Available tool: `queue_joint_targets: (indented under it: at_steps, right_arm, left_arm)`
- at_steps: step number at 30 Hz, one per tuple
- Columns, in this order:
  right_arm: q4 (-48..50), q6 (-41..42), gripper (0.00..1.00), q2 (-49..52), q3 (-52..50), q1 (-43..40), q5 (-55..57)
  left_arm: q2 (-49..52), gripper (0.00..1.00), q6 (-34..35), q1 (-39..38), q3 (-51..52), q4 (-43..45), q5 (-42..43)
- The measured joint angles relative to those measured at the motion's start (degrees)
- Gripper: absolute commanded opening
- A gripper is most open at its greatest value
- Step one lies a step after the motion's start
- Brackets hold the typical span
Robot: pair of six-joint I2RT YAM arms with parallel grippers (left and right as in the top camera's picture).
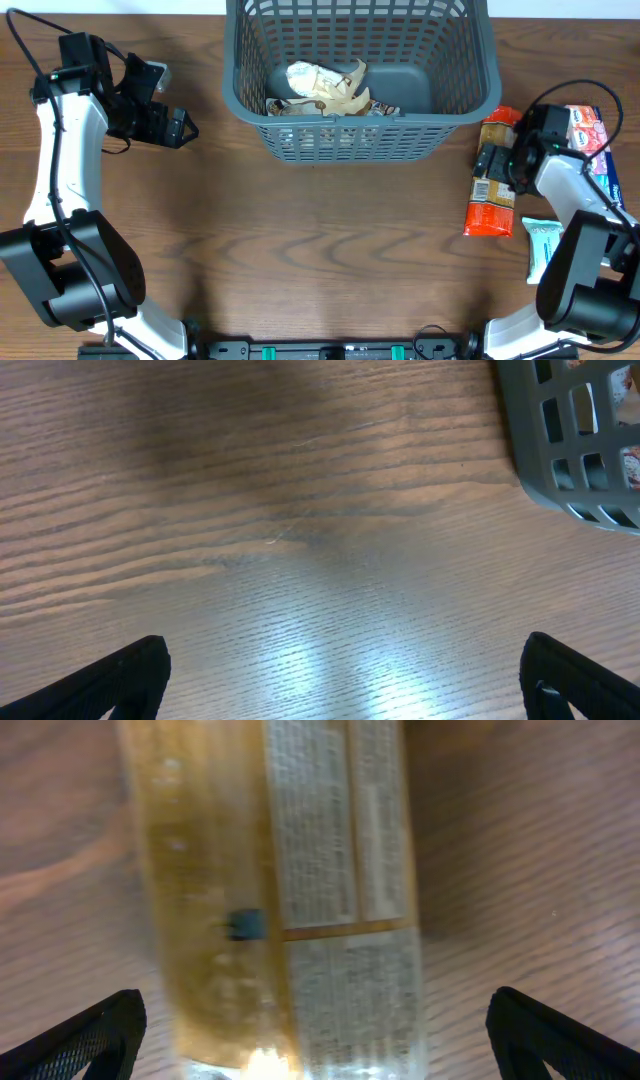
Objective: Pack container
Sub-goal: 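Grasp the red-ended spaghetti packet with the right gripper, then lift the spaghetti packet into the basket and release it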
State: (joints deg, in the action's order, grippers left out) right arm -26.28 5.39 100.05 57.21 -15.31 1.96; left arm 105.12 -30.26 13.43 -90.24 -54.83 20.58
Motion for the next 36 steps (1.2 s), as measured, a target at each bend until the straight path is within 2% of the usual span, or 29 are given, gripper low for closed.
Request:
queue_joint_targets:
  at_steps: [3,5,7,9,10,11,13,22,27,31,36]
  right_arm:
    - [2.32,-0.42,0.98,0.0,-1.79,-0.68,-0.2]
    - [3.26,-0.61,0.91,0.0,-2.49,-0.7,-0.48]
    - [3.56,-1.11,0.72,0.15,-2.71,-0.7,-0.96]
    - [3.85,-1.36,0.46,0.76,-2.75,-0.68,-1.51]
    - [3.93,-1.42,0.27,1.09,-2.75,-0.68,-1.6]
    - [4.04,-1.55,0.17,1.2,-2.75,-0.7,-1.62]
    - [4.11,-1.42,0.03,0.9,-2.51,-0.7,-1.55]
    - [4.57,-1.29,0.01,0.17,-1.73,-0.76,-2.58]
    - [-1.62,-1.29,0.01,-2.08,0.0,-1.01,-5.05]
    - [-8.59,-1.29,0.01,-7.5,5.03,-1.01,-6.05]
    - [-12.63,-1.31,0.01,-16.31,16.0,-1.01,-5.77]
  left_arm:
    - [0.0,0.99,0.02,-0.04,0.0,0.0,0.0]
    - [0.0,0.99,0.02,-0.11,0.0,0.02,0.0]
    - [0.0,0.99,0.02,-0.28,0.0,0.0,0.0]
    - [0.0,0.99,0.02,-0.57,0.0,0.0,0.02]
    - [0.0,0.99,0.02,-0.72,0.0,-0.02,0.02]
    - [0.0,0.99,0.02,-0.81,0.0,0.02,0.02]
    - [0.0,0.99,0.02,-0.92,0.0,0.02,0.0]
    - [0.0,0.99,0.02,-0.9,0.0,0.0,0.02]
    - [0.0,0.98,0.02,-0.9,0.0,-0.28,0.02]
    - [0.0,0.99,0.0,-0.9,0.0,-0.9,0.0]
    - [0.0,0.99,0.02,-0.9,0.0,-1.16,0.0]
